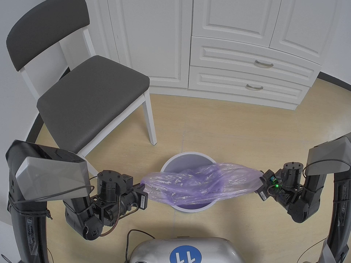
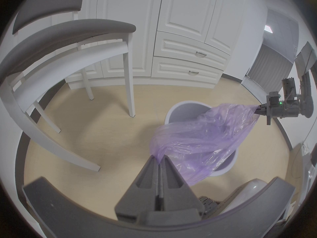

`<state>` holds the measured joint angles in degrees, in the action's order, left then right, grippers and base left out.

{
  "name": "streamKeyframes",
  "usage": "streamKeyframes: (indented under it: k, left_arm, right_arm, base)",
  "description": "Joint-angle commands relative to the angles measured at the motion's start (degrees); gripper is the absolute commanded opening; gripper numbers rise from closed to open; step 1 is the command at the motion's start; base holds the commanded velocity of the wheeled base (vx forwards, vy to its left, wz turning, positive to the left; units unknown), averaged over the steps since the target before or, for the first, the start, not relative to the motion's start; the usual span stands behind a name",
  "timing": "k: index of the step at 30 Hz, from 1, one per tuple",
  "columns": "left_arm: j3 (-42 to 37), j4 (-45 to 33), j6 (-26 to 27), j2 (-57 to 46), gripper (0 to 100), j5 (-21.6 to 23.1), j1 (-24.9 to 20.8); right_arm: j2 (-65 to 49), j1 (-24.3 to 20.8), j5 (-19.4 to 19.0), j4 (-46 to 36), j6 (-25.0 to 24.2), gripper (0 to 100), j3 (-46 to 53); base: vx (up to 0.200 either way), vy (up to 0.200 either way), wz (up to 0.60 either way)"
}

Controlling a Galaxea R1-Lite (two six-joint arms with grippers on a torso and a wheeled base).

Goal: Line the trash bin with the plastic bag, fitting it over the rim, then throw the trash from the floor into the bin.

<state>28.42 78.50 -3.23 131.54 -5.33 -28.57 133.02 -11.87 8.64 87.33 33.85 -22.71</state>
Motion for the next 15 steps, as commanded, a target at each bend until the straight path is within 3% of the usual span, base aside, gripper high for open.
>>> streamKeyframes:
  k: [1, 6, 15]
  left_arm:
    - [-1.6, -0.3, 1.4, 2.5, 0, 0.2, 0.3]
    - [-3.8, -1.3, 4.5, 2.7, 0, 2.6, 1.0]
    - [-5.4, -6.2, 6.3, -2.2, 0, 3.7, 2.5]
  right_arm:
    - [2.3, -0.1, 0.1, 0.1, 1.7, 0, 1.5]
    - [2.7, 0.0, 0.1, 0.6, 5.8, 0, 4.4]
    - [-1.3, 0.0, 0.0, 0.3, 6.4, 0, 7.7]
  base:
    - [0.000, 0.000, 0.00]
    - [0.000, 0.000, 0.00]
    - [0.000, 0.000, 0.00]
